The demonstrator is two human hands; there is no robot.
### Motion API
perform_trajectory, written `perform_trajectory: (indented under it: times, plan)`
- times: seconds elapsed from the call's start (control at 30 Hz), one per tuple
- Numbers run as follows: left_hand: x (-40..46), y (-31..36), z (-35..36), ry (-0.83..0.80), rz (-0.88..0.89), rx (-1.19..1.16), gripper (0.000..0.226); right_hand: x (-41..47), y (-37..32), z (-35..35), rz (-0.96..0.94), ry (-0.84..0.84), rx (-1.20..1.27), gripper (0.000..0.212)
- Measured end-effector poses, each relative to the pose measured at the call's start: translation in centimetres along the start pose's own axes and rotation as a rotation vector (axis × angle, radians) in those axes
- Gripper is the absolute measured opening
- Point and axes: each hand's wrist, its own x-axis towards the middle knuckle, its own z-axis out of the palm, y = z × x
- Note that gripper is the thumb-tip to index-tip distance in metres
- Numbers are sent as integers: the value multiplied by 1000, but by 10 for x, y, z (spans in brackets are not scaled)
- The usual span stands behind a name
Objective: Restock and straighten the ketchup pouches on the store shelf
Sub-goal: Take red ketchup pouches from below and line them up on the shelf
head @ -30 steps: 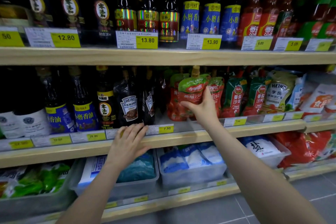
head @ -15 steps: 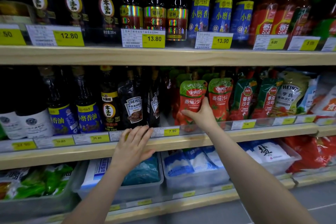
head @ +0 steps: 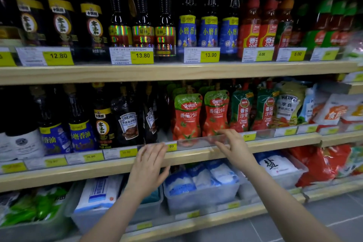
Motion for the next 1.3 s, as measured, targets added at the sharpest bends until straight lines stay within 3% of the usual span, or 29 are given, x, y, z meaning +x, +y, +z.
perform_trajectory:
  times: [0.07,0.17,0.47,0.6,0.77,0.9,1.07,1.3]
  plan:
    - [11,25,1,-24,-1,1,57,-1,14,-6,-73,-44,-100,38]
    - [27,55,2,-85,-145,10,66,1,33,-11,-176,-122,-176,39]
    - [57,103,-1,-102,-562,-37,55,18,59,-24,-322,-243,-37,44]
    - [67,107,-8,-164,-636,-31,58,23,49,-37,-202,-248,101,43]
    - [96,109,-5,39,-844,-238,87,38,28,-39,-45,-41,266,58]
    - [106,108,8,61,-883,-264,103,43,17,-28,86,26,230,67]
    - [112,97,17,21,-867,-178,96,48,11,-17,170,35,224,76]
    - [107,87,27,48,-830,-144,72,62,4,-1,267,58,145,69]
